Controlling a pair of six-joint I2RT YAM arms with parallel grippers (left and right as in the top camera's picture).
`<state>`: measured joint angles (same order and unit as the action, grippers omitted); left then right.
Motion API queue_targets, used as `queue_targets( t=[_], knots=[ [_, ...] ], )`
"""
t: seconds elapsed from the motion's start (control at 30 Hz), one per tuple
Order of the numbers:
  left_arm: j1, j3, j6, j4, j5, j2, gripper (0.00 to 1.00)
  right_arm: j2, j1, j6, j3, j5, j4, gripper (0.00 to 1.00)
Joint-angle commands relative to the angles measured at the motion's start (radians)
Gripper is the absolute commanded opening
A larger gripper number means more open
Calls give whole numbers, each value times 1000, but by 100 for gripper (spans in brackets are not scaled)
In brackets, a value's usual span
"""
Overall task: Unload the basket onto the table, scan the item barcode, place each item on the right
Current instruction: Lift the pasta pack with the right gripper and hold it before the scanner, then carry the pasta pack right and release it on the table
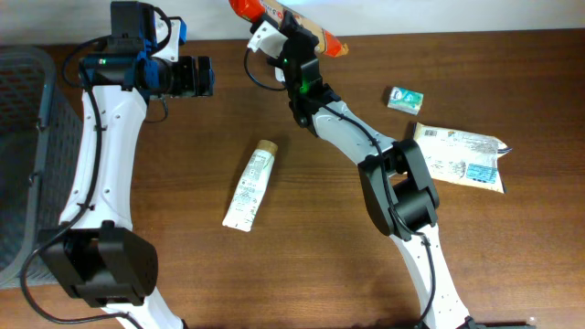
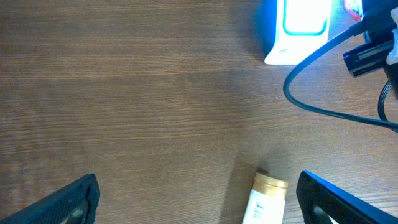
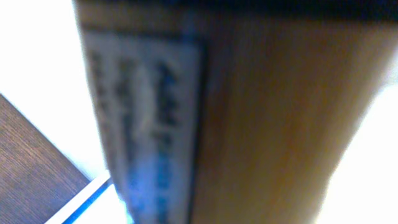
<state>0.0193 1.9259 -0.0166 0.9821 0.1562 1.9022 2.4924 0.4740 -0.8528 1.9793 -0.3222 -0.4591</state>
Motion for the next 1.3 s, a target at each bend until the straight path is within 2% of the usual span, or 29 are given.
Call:
queue_targets(
  t=[0.0, 0.47, 0.6, 0.67, 0.83, 0.93, 1.07, 1.13, 1.17, 1.2, 1.27],
  knots=[
    [-1, 1, 2, -2, 0, 0, 99, -32, -4, -61, 43, 5, -35, 4],
    [-1, 1, 2, -2, 0, 0, 99, -32, 3, -112, 43, 22, -35, 4],
    [-1, 1, 2, -2, 0, 0, 99, -85, 3, -111, 43, -41, 12, 4],
    [-1, 1, 2, -2, 0, 0, 99, -166, 2, -87, 43, -42, 125, 4],
    [-1, 1, 2, -2, 0, 0, 99, -397, -11, 140, 43, -56, 476, 4],
    [-1, 1, 2, -2, 0, 0, 99, -515, -16, 323, 43, -56, 772, 4],
    [-1, 1, 2, -2, 0, 0, 99, -576, -81, 816, 43, -37, 1270, 4],
    [-1, 1, 2, -2, 0, 0, 99, -573, -138, 932, 41, 132, 1492, 4],
    [-1, 1, 2, -2, 0, 0, 99, -571, -187, 975, 23, 308, 1594, 4],
    [-1, 1, 2, -2, 0, 0, 99, -571, -226, 993, 0, 413, 1638, 4],
    [-1, 1, 2, -2, 0, 0, 99, -568, -282, 993, -72, 470, 1637, 4]
  ],
)
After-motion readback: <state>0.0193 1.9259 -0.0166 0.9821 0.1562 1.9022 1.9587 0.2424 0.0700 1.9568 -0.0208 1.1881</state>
